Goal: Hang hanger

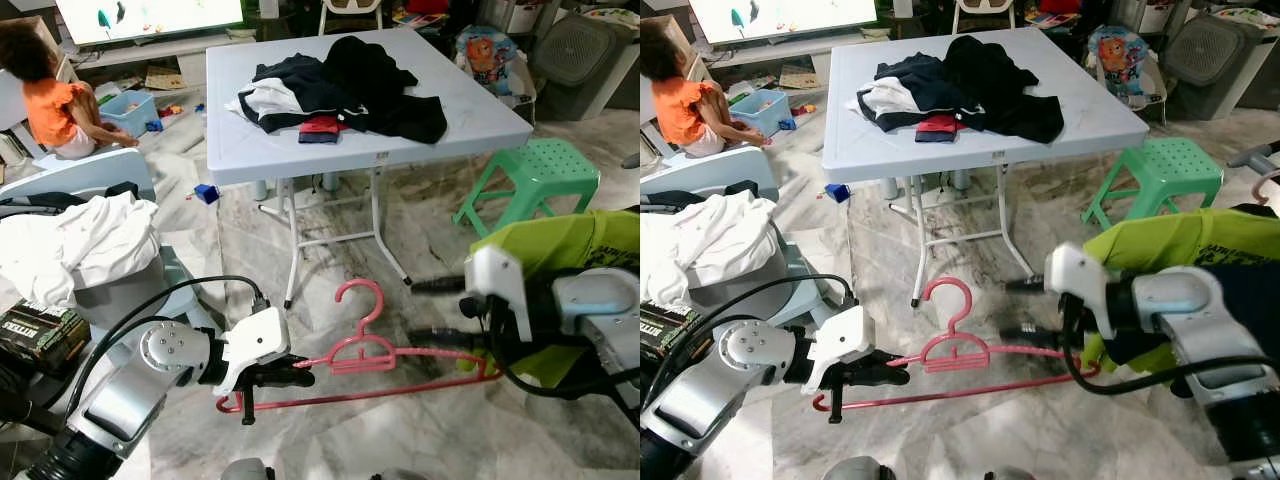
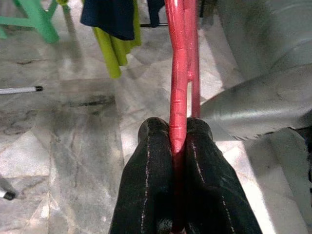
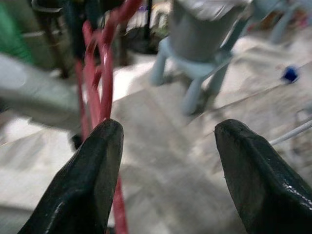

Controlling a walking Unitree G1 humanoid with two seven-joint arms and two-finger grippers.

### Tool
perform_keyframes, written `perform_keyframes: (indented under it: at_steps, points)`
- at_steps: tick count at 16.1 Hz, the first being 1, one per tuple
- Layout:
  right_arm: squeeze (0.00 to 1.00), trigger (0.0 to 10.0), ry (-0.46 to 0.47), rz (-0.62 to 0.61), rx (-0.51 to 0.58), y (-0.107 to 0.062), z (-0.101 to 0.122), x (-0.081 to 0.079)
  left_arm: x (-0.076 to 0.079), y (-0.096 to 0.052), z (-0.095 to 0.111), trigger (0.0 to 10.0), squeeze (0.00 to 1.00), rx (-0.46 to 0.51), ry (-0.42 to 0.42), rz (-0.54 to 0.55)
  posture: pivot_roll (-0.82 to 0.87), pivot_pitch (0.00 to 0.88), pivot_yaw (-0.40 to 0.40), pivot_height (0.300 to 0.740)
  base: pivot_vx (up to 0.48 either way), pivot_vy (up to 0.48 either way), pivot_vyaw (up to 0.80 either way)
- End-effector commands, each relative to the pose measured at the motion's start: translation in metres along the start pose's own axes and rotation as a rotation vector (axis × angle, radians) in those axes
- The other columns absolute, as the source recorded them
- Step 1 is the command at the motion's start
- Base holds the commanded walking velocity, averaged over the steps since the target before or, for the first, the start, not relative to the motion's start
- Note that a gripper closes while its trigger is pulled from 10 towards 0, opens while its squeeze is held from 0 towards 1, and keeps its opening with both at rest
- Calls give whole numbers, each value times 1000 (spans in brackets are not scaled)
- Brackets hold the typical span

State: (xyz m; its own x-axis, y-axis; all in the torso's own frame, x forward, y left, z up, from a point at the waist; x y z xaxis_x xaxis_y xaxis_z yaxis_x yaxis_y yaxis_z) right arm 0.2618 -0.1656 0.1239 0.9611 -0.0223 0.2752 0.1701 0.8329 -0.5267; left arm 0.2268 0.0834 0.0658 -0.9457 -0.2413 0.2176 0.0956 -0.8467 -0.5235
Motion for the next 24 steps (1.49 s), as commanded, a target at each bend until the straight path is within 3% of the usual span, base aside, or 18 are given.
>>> perform_keyframes:
  at_steps: [1, 6, 7, 9, 10, 13, 18, 24]
  points:
    - [0, 10000, -1, 103, -23, 0, 0, -7, 0, -1, 1, 10000, 0, -29, 50, -12, -34, 0, 32, 740, 0, 0, 0]
    - [0, 10000, 5, 198, -56, 3, -8, -15, 3, 1, 4, 10000, 0, -11, 62, -16, -33, 0, 23, 740, 0, 0, 0]
    - [0, 8039, 10, 228, -66, 9, -12, -18, 0, 1, 6, 10000, 0, -7, 91, -1, -33, 0, 17, 740, 0, 0, 0]
    - [0, 1255, -7, 247, -123, 22, -25, -19, -3, 3, 11, 10000, 0, 4, 110, 8, -30, 0, 15, 740, 0, 0, 0]
    - [0, 0, -1, 228, -140, 28, -29, -15, -6, 3, 13, 10000, 0, 6, 133, 20, -29, 0, 13, 740, 0, 0, 0]
    - [0, 0, 1, 182, -174, 42, -37, 1, -14, 2, 16, 10000, 0, -4, 201, 62, -23, 0, 5, 740, 0, 0, 0]
    - [0, 0, -49, 140, -198, 49, -34, 26, -29, 4, 7, 10000, 0, -56, 305, 131, -31, 0, -8, 740, 0, 0, 0]
    - [0, 0, -91, 153, -261, 41, -43, 37, -39, 6, 6, 10000, 0, -61, 351, 164, -37, 0, -16, 740, 0, 0, 0]
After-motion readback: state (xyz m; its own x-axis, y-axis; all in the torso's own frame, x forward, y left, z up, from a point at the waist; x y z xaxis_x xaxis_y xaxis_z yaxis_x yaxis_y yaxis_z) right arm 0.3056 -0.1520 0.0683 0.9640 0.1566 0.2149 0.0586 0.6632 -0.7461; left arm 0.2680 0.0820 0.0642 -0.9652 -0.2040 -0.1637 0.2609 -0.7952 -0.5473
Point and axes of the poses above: a point about 5 cm out from each wrist's last joint towards the gripper, its own y axis pointing out of the wrist towards the gripper, its own z axis along the axis of the wrist's last joint, x = y × z, the point moved 5 cm from there along y, pointing out of the wrist towards the gripper, and after that the axes turned 13 degrees about -y, right-handed, at the moved point
